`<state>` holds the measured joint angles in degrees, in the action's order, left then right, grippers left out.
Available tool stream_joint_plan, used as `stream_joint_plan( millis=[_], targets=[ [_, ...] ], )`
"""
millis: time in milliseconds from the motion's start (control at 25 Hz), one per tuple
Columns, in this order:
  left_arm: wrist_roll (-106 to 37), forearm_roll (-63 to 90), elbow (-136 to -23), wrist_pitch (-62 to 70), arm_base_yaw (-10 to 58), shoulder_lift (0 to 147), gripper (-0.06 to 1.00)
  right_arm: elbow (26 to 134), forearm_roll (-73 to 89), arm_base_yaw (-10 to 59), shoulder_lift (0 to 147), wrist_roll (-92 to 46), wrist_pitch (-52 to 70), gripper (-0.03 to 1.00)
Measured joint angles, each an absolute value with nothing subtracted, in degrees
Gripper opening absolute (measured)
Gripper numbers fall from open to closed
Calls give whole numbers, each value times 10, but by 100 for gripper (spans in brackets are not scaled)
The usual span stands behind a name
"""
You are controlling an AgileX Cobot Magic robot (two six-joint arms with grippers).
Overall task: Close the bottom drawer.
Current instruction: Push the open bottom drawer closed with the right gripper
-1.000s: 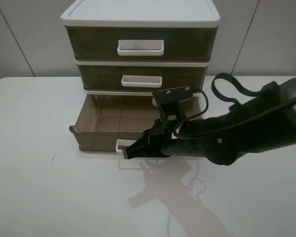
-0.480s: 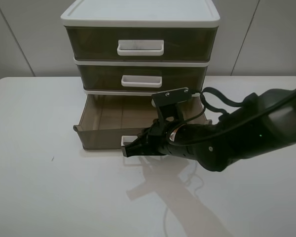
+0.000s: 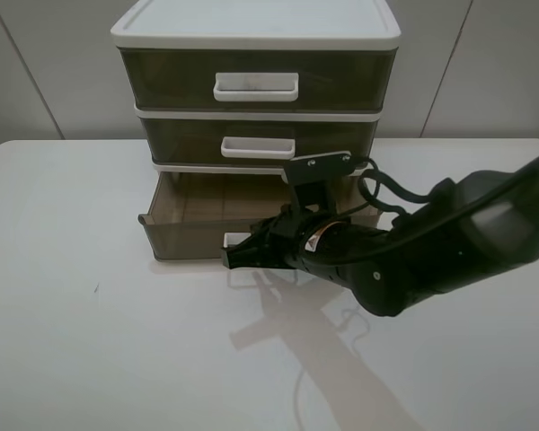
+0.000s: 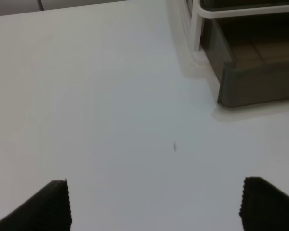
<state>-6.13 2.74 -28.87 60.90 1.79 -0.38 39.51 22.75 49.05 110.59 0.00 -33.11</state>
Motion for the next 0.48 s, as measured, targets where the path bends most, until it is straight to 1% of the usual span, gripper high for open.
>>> stream_joint_plan(
  millis=[280,480],
  targets=[
    [-61,27,-289,609,18,-4,72,396,265,510,1129,14,-393,2],
    [-61,27,-289,609,18,-4,72,396,291,510,1146,15,-426,2]
  ],
)
